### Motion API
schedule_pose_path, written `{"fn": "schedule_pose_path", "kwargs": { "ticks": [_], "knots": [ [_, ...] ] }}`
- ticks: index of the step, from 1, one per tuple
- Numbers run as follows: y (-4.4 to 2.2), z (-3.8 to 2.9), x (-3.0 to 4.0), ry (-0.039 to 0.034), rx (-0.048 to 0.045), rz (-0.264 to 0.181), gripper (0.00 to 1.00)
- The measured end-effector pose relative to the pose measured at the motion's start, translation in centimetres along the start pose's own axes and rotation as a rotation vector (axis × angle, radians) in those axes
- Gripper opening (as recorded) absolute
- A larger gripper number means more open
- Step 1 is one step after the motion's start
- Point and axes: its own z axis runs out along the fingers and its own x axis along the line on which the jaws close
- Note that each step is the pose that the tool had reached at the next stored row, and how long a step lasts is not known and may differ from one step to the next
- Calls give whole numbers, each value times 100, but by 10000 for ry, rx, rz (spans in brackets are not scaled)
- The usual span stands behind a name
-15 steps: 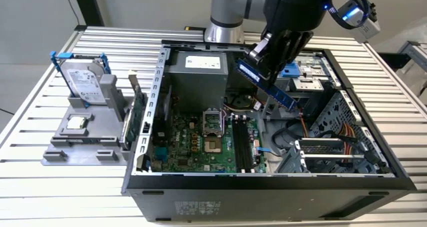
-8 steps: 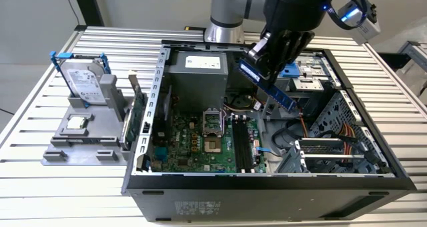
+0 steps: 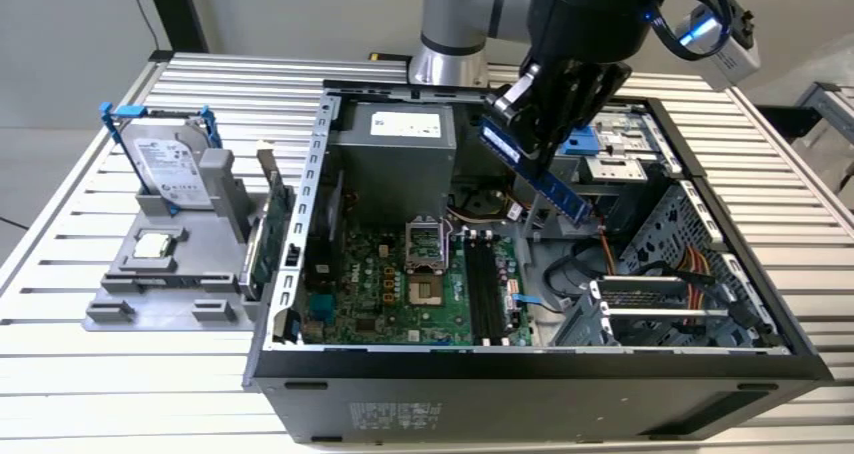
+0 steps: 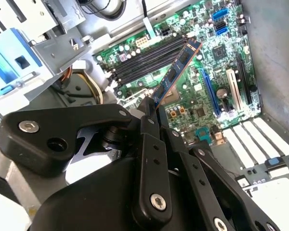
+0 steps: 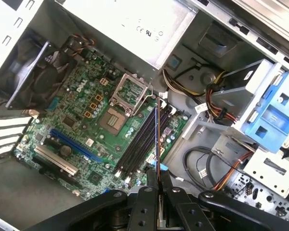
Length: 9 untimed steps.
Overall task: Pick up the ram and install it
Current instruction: 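Insert the ram into the slot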
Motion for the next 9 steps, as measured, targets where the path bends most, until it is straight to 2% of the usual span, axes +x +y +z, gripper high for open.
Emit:
{"fn": "schedule_pose_path", "kwargs": {
  "ticks": [9],
  "knots": [
    [0, -1, -1, -9, 12, 539, 0]
  ]
}}
